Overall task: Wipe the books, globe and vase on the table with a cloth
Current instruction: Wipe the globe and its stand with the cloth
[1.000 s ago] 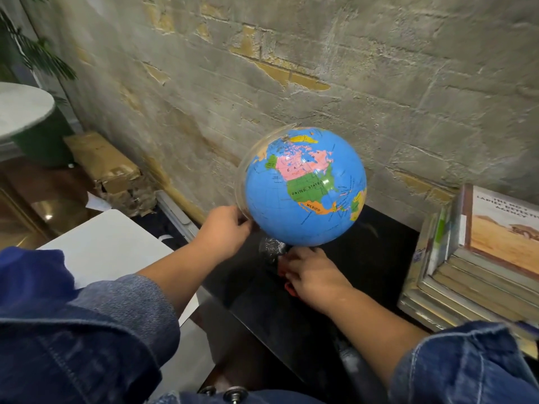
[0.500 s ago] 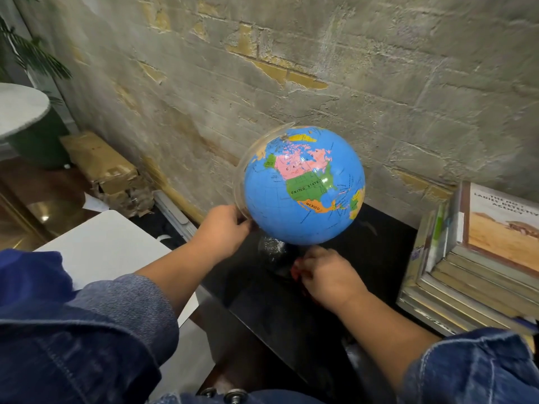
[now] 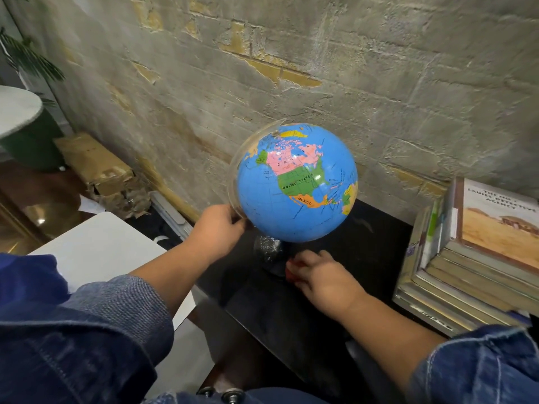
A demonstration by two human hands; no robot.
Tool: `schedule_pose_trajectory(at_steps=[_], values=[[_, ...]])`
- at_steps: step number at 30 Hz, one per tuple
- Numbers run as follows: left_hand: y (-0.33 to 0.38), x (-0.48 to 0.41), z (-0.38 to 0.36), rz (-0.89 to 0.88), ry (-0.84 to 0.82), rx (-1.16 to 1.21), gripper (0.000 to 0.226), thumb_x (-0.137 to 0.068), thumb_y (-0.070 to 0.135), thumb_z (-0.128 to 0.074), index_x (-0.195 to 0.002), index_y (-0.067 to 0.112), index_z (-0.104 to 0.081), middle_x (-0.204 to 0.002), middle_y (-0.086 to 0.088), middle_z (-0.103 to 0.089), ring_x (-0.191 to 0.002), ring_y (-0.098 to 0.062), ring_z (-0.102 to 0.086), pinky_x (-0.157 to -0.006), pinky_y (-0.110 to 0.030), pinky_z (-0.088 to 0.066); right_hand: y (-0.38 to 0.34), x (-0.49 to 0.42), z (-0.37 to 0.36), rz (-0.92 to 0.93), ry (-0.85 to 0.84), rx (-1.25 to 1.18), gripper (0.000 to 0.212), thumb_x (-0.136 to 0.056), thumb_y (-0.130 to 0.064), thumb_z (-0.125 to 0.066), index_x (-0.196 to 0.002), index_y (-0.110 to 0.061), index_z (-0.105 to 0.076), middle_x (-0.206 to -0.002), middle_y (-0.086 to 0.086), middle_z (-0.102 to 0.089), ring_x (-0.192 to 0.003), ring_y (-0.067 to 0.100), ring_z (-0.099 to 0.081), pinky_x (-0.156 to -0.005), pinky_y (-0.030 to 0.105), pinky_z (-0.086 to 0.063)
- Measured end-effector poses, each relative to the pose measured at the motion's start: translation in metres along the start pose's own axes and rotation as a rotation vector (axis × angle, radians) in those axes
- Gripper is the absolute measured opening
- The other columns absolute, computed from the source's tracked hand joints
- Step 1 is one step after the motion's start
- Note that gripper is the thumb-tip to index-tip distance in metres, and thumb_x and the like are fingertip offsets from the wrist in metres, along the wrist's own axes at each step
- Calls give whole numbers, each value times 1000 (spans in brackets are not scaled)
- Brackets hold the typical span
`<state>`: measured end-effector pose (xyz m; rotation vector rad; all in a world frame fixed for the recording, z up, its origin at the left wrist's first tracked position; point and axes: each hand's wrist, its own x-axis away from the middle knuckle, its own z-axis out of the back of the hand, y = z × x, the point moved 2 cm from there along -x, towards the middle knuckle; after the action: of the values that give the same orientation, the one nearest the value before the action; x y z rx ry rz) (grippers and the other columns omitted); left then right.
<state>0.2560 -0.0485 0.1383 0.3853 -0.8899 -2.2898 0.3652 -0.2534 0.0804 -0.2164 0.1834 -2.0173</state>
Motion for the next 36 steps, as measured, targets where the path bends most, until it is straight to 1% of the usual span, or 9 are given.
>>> schedule_pose_trajectory(at_steps=[2,5,7,12,16,18,23,30,36], values=[[0,1,0,4,-4,6,14,-89,26,-61,-94,15,-70,-61,10,-54,-64,-15,-52,-63,-26,-38,4,5,0,75,4,28,42,-95,-31,-53,-136,-36,-51,-138,-14,-40,-108,19,-41,-93,28,-43],[1,1,0,6,-7,6,15,-90,26,-61,-94,15,-71,-62,8,-55,-61,-13,-51,-60,-25,-37,28,5,3,-186,66,6,37,-94,-33,-51,-131,-38,-53,-134,-10,-44,-103,15,-45,-92,30,-46],[1,2,0,7,-5,10,14,-90,26,-61,-90,15,-70,-58,10,-53,-56,-8,-49,-52,-24,-34,24,6,2,-223,59,24,35,-95,-35,-50,-129,-36,-53,-133,-5,-45,-99,15,-45,-90,29,-46],[7,5,3,-8,14,-7,19,-89,22,-62,-72,20,-55,-51,12,-43,-50,-4,-40,-48,-26,-29,-21,13,-1,211,39,94,39,-97,-28,-49,-135,-30,-54,-136,-6,-46,-108,29,-44,-90,36,-46],[8,8,2,-13,25,1,12,-89,23,-62,-79,15,-63,-54,8,-46,-54,-13,-44,-55,-26,-33,5,4,7,-135,105,4,36,-97,-23,-48,-130,-34,-55,-134,-8,-46,-106,21,-41,-85,26,-39],[9,10,1,-16,33,12,10,-89,24,-62,-83,16,-65,-55,8,-48,-53,-12,-45,-52,-26,-33,1,-1,10,-196,124,28,30,-97,-20,-45,-122,-30,-58,-130,-3,-46,-113,22,-42,-88,29,-40],[13,17,2,-6,52,-16,13,-88,29,-61,-77,22,-60,-50,8,-44,-48,-11,-42,-45,-25,-28,-36,0,4,197,-59,165,38,-98,-28,-47,-136,-32,-51,-139,-6,-40,-114,28,-40,-92,39,-46],[28,45,-10,-28,76,-81,42,-85,41,-63,-52,22,-45,-43,3,-43,-53,-25,-49,-49,-29,-28,-9,20,23,-85,247,-449,46,-90,-18,-60,-133,-31,-55,-138,-15,-46,-125,12,-45,-107,21,-33],[50,63,-38,-202,-54,3,27,-74,48,-73,-92,28,-75,-82,8,-73,-83,-4,-67,-75,-25,-51,-4,34,25,-296,376,-698,34,-85,-14,-69,-117,-24,-66,-117,-6,-57,-111,12,-57,-88,6,-38]])
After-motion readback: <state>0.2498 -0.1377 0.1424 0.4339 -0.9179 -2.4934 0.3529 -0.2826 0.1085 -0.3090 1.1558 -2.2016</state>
